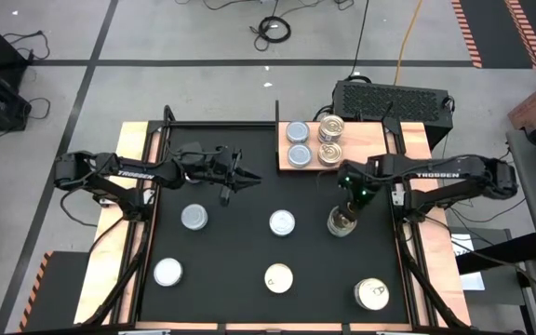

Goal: Stack canned seafood by type on shelf
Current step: Put the blue pink tuna can on the shelf

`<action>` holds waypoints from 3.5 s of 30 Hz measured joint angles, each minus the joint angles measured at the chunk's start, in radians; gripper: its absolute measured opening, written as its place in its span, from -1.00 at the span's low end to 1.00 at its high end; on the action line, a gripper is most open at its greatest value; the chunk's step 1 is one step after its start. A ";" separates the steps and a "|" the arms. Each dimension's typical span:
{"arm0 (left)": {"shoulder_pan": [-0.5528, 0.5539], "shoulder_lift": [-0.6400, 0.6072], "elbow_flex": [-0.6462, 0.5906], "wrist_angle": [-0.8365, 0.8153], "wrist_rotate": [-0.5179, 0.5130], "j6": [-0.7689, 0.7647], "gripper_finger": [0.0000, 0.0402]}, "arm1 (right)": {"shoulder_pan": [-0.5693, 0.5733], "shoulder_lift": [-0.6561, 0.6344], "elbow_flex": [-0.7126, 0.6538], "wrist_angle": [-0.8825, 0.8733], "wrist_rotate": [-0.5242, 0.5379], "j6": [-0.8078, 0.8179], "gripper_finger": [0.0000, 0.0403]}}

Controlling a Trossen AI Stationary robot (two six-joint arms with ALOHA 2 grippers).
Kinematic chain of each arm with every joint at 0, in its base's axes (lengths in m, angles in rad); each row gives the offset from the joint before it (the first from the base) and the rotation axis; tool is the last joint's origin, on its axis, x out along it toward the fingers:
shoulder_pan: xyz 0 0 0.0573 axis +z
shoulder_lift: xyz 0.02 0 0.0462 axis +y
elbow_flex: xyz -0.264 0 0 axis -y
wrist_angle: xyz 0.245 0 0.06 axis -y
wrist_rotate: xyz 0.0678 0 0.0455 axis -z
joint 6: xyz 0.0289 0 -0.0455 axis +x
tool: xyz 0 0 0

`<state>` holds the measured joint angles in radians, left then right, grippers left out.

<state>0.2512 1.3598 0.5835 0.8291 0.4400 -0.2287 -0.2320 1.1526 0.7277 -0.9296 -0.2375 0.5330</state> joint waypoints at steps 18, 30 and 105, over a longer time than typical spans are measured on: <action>0.000 0.000 0.000 -0.001 0.000 0.000 -0.66 | -0.214 -0.001 0.000 0.007 0.078 0.009 -1.00; 0.000 0.000 0.001 -0.021 0.000 0.000 -0.66 | -0.235 -0.072 -0.002 -0.003 0.060 0.014 -1.00; 0.000 0.000 0.001 -0.055 0.000 -0.001 -0.66 | 0.084 -0.506 -0.401 0.373 0.420 0.576 -0.94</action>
<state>0.2512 1.3601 0.5842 0.7738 0.4400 -0.2295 -0.1482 0.6471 0.3271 -0.5570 0.1825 1.1088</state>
